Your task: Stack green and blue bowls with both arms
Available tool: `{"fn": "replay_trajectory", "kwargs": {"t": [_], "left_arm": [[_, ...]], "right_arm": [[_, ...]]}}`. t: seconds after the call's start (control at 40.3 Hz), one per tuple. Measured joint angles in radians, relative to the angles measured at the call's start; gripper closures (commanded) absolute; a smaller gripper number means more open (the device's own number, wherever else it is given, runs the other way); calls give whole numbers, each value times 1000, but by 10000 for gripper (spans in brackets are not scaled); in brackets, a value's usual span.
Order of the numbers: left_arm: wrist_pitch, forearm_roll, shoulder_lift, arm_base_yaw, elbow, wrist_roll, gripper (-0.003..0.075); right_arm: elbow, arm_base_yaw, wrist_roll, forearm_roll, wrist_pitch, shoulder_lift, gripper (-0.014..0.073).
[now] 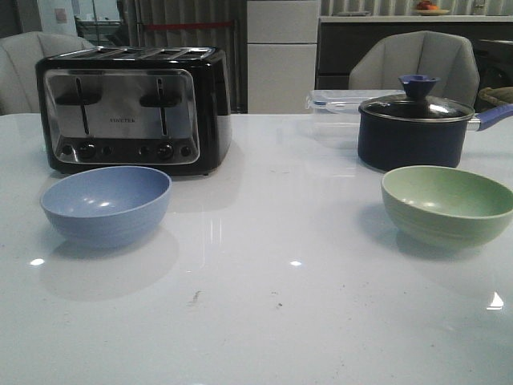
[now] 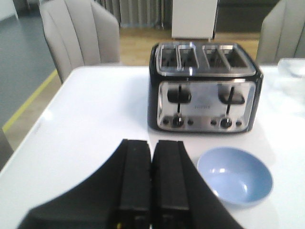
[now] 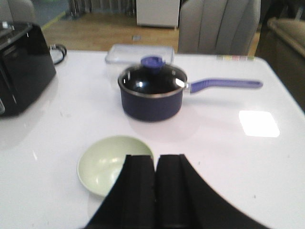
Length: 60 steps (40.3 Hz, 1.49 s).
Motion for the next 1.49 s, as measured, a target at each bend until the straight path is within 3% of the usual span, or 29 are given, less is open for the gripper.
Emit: {"fn": "replay_trajectory", "kwargs": {"t": [0.347, 0.471, 0.57, 0.645, 0.917, 1.339, 1.488], "left_arm": [[44, -3, 156, 0, 29, 0, 624], [42, -3, 196, 0, 29, 0, 520], [40, -5, 220, 0, 29, 0, 353], [38, -5, 231, 0, 29, 0, 269], [35, -5, 249, 0, 29, 0, 245], [34, -7, 249, 0, 29, 0, 245], [34, -7, 249, 0, 29, 0, 245]], "right_arm": [[0, 0, 0, 0, 50, 237, 503], [0, 0, 0, 0, 69, 301, 293], [0, 0, 0, 0, 75, 354, 99], [0, 0, 0, 0, 75, 398, 48], [-63, 0, 0, 4, 68, 595, 46], [-428, 0, 0, 31, 146, 1054, 60], [-541, 0, 0, 31, 188, 1206, 110]]}}
